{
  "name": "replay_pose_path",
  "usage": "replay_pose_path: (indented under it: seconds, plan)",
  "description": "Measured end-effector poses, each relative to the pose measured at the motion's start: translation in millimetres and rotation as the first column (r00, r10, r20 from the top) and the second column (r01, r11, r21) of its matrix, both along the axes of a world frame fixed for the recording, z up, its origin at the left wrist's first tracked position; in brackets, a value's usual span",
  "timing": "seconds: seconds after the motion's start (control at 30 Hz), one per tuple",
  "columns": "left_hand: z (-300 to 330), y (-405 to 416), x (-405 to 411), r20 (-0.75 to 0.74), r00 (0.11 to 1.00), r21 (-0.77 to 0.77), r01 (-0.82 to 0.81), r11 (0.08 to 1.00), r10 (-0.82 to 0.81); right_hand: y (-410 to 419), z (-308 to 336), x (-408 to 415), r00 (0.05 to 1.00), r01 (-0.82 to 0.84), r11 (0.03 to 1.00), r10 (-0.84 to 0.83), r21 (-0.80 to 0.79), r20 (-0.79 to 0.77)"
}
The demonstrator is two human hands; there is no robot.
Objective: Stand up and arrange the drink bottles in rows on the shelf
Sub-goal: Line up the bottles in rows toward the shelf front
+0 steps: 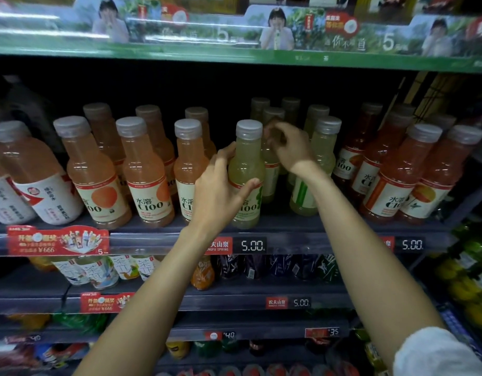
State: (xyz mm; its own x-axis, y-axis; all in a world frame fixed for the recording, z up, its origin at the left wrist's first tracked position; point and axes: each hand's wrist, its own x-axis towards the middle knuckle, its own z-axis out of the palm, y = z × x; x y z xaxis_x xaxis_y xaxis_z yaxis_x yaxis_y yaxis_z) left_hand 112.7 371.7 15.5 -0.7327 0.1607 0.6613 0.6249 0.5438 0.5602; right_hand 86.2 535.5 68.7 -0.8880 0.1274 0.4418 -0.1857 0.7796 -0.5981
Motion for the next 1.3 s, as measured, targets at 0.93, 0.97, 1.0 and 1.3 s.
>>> replay_pose_path:
  seconds: [0.93,0.97,1.0,1.3]
  plan:
    - [-6.4,4.1,5.9,-0.041,0.998,-0.013,-0.054,0.998,0.053,3.1,-0.9,-16.0,0.934,-0.231,0.819,0.338,-0.526,0.116]
    - [-6.6,4.8,6.5,-0.042,0.997,-0.015,-0.065,0.998,0.064,0.7,-1.2,-17.2,0.939,-0.227,0.822,0.327,-0.522,0.107]
    - [-6.7,5.4,6.7,-0.042,0.997,-0.014,-0.071,0.997,0.070,-2.4,-1.9,-18.3,0.947,-0.220,0.830,0.309,-0.513,0.094]
    - [-7.3,4.4,4.8,-0.043,0.992,0.037,-0.120,0.992,0.121,-13.1,-7.5,-23.8,0.960,-0.218,0.847,0.276,-0.485,0.050]
